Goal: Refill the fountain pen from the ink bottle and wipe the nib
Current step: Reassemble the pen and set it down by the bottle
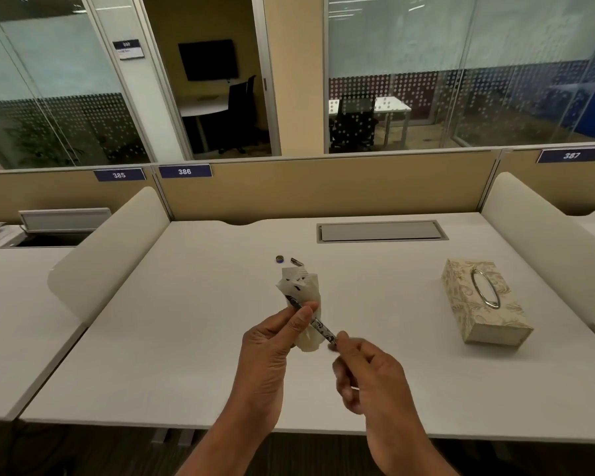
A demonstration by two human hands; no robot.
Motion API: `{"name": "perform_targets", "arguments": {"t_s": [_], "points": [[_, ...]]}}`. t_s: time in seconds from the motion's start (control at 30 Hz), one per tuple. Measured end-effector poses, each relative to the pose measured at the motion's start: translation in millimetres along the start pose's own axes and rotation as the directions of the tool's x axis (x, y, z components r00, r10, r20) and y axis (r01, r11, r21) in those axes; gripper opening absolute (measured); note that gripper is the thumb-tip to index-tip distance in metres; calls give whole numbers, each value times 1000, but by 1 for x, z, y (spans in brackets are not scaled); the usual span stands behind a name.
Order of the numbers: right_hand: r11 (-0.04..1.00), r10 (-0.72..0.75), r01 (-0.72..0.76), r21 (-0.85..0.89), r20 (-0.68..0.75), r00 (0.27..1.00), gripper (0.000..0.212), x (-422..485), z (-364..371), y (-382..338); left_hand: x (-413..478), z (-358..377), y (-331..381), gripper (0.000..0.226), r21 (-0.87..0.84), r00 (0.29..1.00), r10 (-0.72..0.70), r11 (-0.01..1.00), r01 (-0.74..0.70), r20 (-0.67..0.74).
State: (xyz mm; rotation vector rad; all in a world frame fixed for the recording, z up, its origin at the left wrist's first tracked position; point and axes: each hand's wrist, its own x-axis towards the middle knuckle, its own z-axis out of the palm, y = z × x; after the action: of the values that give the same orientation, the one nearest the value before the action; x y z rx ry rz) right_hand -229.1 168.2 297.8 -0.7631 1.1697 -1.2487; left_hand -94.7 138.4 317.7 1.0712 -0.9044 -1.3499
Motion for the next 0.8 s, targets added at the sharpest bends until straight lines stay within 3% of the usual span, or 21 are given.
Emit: {"name": "perform_targets", "arguments": {"t_s": [0.1, 0.23, 0.33, 0.47, 0.57, 0.6, 0.7, 0.73, 0.8], "points": [[965, -194, 188, -185, -16, 981, 9, 1, -1, 4, 0, -2, 1, 30, 16, 1000, 6, 1000, -7, 10], [998, 9, -5, -60, 65, 998, 22, -2, 3, -5, -1, -6, 0, 28, 35, 1000, 4, 999, -4, 23], [965, -142, 146, -219, 37, 989, 11, 0, 2, -3, -1, -7, 0, 28, 32, 1000, -7, 999, 6, 29], [996, 88, -91, 18, 158, 984, 26, -2, 1, -11, 0, -8, 0, 32, 30, 998, -14, 999, 12, 54], [965, -154, 160, -210, 44, 987, 14, -1, -1, -6, 1, -8, 1, 31, 27, 998, -26, 999, 25, 51], [968, -144, 151, -202, 49, 988, 16, 0, -1, -5, 1, -8, 1, 29, 26, 998, -33, 999, 31, 53], [996, 90, -90, -8, 155, 984, 29, -1, 1, -13, 1, -9, -2, 27, 32, 997, -39, 999, 37, 68], [997, 63, -56, -57, 135, 989, 27, -1, 1, -12, 0, -10, -2, 27, 35, 997, -40, 999, 38, 69], [942, -160, 171, -289, 62, 985, 15, 0, 0, -6, 1, -10, -3, 27, 27, 997, -39, 999, 37, 66]]}}
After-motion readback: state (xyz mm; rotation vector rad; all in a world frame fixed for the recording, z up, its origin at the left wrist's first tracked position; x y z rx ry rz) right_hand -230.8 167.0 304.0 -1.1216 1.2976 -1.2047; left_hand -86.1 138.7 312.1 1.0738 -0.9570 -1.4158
